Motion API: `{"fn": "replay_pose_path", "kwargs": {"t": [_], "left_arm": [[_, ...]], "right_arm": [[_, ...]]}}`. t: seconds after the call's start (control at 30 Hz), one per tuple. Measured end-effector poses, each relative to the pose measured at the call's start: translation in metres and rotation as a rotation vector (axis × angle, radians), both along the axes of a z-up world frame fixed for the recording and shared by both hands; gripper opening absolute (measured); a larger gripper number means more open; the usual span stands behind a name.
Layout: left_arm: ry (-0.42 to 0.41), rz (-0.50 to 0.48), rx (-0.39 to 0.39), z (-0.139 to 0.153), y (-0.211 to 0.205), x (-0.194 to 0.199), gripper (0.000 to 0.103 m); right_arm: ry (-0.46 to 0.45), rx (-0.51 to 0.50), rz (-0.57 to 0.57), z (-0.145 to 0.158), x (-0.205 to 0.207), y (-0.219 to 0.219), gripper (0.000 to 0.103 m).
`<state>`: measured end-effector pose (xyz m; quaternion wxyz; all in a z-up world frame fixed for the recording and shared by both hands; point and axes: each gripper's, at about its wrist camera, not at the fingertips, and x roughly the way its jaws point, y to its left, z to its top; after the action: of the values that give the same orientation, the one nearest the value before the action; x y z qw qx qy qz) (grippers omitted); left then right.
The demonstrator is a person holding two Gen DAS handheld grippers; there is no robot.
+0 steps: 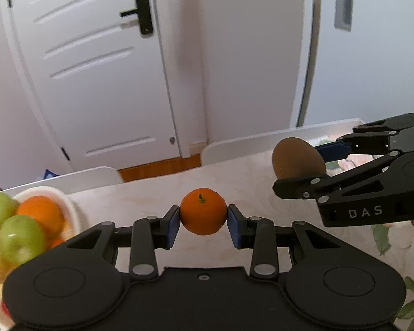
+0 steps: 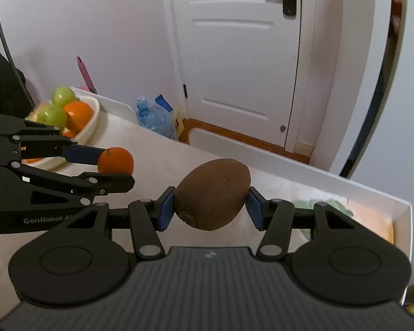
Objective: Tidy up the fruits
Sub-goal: 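Carry the tangerine and kiwi to the duck bowl with both tools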
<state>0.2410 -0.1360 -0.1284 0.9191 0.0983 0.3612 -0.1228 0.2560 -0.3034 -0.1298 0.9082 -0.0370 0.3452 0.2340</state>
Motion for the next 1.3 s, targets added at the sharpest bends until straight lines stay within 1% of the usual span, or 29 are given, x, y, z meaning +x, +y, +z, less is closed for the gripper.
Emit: {"fn": "replay_pose_path", "kwargs": {"t": [0.17, 0.3, 0.5, 0.63, 0.8, 0.93, 1.07, 1.3], "left_arm": [[-0.028, 0.052, -0.019, 0.022, 0.021, -0.017, 0.041], [-0.046, 0.094, -0.022, 0.037, 0.041, -0.031, 0.041], [-0.069, 0.159, -0.027, 0.060, 0.084, -0.052, 0.041], [-0.074, 0.195, -0.022, 0.068, 0.116, -0.059, 0.041], [-0.063, 0.216, -0.011, 0.069, 0.154, -0.063, 0.041], [-0.048, 0.221, -0.004, 0.062, 0.184, -0.063, 0.041], [-0.031, 0.215, -0.003, 0.054, 0.208, -0.059, 0.041], [0.012, 0.194, -0.002, 0.041, 0.238, -0.051, 0.041]], "right_arm": [[-0.017, 0.019, 0.004, 0.023, -0.009, 0.012, 0.069], [-0.029, 0.029, 0.024, 0.042, -0.017, 0.030, 0.069], [-0.041, 0.042, 0.063, 0.067, -0.026, 0.069, 0.069], [-0.048, 0.045, 0.088, 0.077, -0.033, 0.100, 0.069], [-0.048, 0.046, 0.104, 0.084, -0.036, 0.141, 0.069], [-0.048, 0.041, 0.105, 0.086, -0.035, 0.171, 0.069], [-0.044, 0.034, 0.101, 0.087, -0.031, 0.200, 0.069], [-0.039, 0.025, 0.094, 0.084, -0.025, 0.236, 0.069]]}}
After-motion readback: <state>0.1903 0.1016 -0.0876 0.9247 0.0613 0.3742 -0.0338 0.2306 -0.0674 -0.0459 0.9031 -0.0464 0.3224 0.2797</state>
